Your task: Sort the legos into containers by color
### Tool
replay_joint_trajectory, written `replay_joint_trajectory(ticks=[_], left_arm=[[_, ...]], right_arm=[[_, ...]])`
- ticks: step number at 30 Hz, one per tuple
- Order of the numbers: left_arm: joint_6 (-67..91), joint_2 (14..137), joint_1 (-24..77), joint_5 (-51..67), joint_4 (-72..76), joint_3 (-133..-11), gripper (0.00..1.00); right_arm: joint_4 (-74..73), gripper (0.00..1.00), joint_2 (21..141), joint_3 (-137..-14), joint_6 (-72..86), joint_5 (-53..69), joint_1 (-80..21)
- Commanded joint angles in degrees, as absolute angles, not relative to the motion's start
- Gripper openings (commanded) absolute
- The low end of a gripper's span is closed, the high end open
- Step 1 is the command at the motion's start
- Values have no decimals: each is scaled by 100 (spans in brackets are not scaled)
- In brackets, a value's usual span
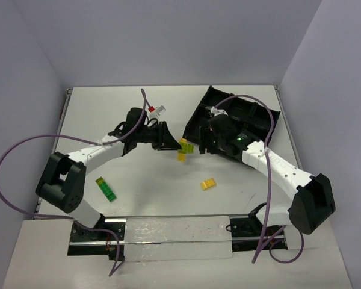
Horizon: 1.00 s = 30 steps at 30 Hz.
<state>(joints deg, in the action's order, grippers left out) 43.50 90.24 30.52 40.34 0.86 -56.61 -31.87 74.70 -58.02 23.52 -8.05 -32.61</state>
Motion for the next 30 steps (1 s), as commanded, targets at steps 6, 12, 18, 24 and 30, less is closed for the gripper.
replay_joint_trajectory(ticks=[6, 12, 18, 24, 30], left_arm=[[4448, 9870, 3015, 5071, 1544, -5148, 0], [4361, 9996, 3023, 4979, 1521, -5215, 0], [3769, 10451, 3016, 4948, 539, -5652, 0], [3592, 10555, 3023, 4748, 341, -5808, 4], [3350, 10579, 3023, 4605, 29, -5925, 41]], right_arm=[[-3015, 77, 7151, -5741, 2386, -1206, -3254], [-2924, 76, 7129, -5691, 2290, -899, -3261], [-2740, 80, 7282, -5753, 1428, 308, -3349], [-2116, 83, 7031, -5449, 397, 773, -3528], [-1544, 80, 6843, -5077, -552, 1164, -3680]])
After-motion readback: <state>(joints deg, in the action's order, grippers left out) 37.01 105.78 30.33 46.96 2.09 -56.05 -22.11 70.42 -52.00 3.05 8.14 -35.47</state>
